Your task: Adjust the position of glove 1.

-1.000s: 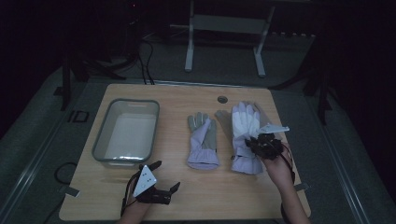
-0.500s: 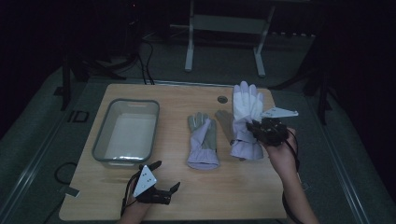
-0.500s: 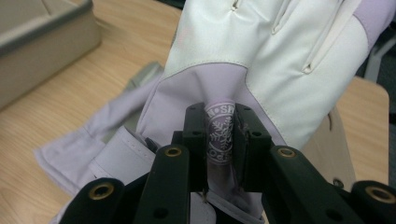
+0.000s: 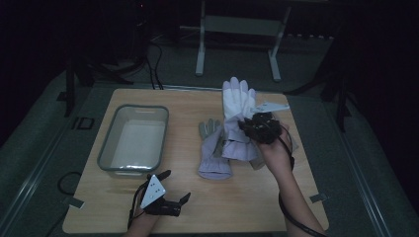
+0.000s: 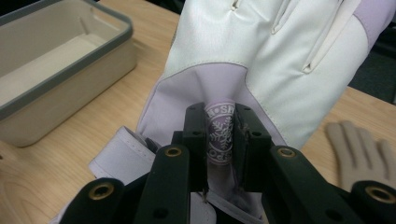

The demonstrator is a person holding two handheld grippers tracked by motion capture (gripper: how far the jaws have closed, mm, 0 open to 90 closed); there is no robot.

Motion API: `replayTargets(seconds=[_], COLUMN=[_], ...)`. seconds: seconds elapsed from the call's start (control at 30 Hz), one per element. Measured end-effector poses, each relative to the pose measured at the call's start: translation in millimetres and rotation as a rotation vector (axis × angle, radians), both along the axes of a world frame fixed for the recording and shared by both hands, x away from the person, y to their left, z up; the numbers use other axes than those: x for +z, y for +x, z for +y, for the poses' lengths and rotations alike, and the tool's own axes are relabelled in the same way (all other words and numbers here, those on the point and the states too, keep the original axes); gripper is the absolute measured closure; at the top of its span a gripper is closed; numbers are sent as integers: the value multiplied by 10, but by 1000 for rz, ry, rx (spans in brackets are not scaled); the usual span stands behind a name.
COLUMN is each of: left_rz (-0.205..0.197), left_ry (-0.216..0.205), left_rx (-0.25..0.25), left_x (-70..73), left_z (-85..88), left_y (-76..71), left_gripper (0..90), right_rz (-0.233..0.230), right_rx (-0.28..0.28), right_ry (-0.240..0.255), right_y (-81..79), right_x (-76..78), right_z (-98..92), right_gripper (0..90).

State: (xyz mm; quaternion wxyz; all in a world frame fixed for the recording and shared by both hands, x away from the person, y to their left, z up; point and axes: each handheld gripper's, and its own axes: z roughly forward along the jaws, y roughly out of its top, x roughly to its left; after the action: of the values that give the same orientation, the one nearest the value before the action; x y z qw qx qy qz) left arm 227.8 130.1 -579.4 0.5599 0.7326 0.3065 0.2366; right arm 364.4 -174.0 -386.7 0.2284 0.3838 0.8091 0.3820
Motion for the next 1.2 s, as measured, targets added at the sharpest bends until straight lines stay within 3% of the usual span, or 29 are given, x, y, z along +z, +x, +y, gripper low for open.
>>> replayTargets(seconds=[0.13,0.27,0.5,0.83,1.2], left_rz=[1,2,2,1,6], left_ry=[3,2,2,6,5], left_rx=[-1,-2,-3,-3,-4], left_x=[0,0,1,1,1], left_z=[-1,0,2,2,-1], left_y=[0,2,0,4,6], left_gripper=[6,6,6,6,6], right_rz=[20,59,124,223,273], right_rx=[14,23,13,-26,-64], right_ry=[-3,-12,-43,-77,-90], right_y=[25,45,85,226,343], right_x=[-60,-199,-486,-857,-1139], right_z=[154,364,559,625,667], right_gripper=[769,769,768,763,724])
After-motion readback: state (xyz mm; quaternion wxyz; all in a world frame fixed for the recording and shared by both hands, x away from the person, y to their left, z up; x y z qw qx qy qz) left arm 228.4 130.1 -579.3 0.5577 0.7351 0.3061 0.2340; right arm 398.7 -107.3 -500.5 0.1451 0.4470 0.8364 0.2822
